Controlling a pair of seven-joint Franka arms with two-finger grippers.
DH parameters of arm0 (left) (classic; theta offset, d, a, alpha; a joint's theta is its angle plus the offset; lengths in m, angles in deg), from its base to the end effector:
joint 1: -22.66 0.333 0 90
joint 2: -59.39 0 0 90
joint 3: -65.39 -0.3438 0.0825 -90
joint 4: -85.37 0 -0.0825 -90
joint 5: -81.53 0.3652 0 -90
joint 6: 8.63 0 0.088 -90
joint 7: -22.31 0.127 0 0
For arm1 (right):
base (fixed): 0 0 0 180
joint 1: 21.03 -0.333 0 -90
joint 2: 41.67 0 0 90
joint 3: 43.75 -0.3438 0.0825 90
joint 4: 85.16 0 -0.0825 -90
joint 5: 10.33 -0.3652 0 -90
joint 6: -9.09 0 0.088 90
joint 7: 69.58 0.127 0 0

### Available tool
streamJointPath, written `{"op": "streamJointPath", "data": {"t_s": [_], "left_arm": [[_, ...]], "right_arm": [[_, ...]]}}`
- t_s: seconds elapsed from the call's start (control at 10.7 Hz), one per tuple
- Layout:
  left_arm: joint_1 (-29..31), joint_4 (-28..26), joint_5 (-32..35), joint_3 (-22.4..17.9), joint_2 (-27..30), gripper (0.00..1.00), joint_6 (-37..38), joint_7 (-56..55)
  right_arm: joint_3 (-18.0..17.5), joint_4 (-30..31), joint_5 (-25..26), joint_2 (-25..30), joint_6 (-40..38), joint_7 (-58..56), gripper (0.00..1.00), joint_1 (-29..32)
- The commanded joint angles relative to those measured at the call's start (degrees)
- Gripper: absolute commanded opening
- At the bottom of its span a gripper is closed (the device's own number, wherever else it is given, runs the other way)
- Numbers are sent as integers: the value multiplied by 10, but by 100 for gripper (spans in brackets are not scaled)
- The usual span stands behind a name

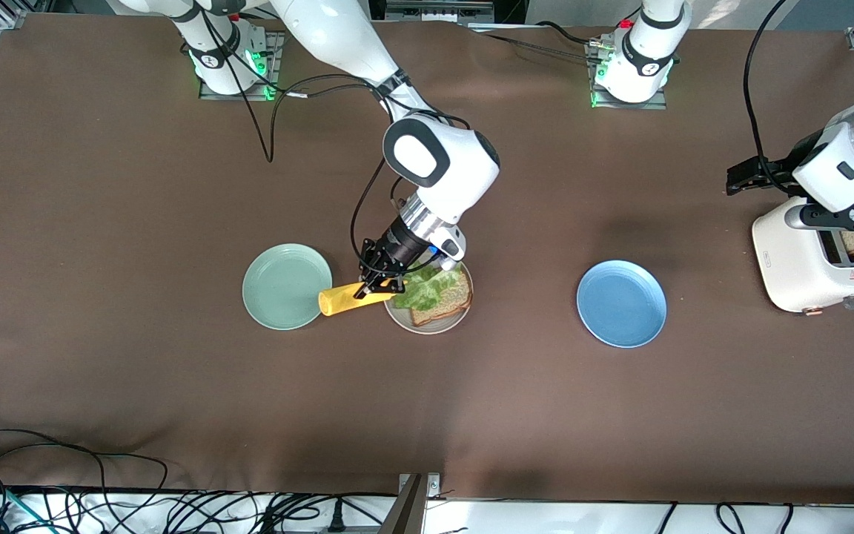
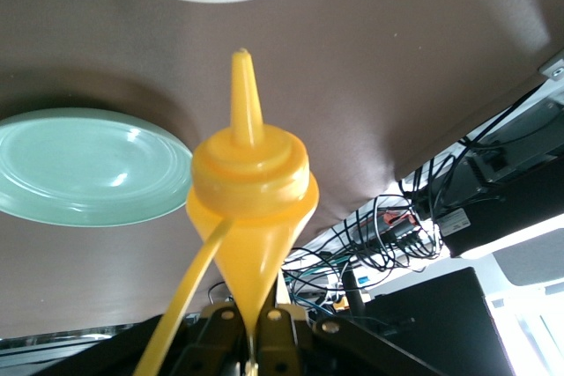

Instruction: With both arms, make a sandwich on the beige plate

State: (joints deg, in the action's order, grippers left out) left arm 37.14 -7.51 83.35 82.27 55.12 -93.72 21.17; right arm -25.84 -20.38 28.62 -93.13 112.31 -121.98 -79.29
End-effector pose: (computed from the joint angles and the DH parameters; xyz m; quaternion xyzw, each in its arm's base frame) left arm 0.5392 -0.0129 0.5652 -0.9946 0.0120 0.1032 0.0083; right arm 0.5682 0.4994 0.3075 0.5048 0.7427 -0.1284 0.4208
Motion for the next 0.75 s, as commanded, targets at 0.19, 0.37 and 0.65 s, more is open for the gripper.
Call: {"op": "streamJointPath", "data": {"t_s": [0.19,0.37,0.65], "left_arm": [[1,-1,12,2,-4,100,1,0],[2,-1,12,2,-4,100,1,0],[5,-1,13,-4,-7,100,3,2]], "right_arm": [[-24,103,-184,128,4,-11,0,94],[-28,149,-274,170,9,-12,0,140],[-28,194,-417,206,15,-68,0,212]]}}
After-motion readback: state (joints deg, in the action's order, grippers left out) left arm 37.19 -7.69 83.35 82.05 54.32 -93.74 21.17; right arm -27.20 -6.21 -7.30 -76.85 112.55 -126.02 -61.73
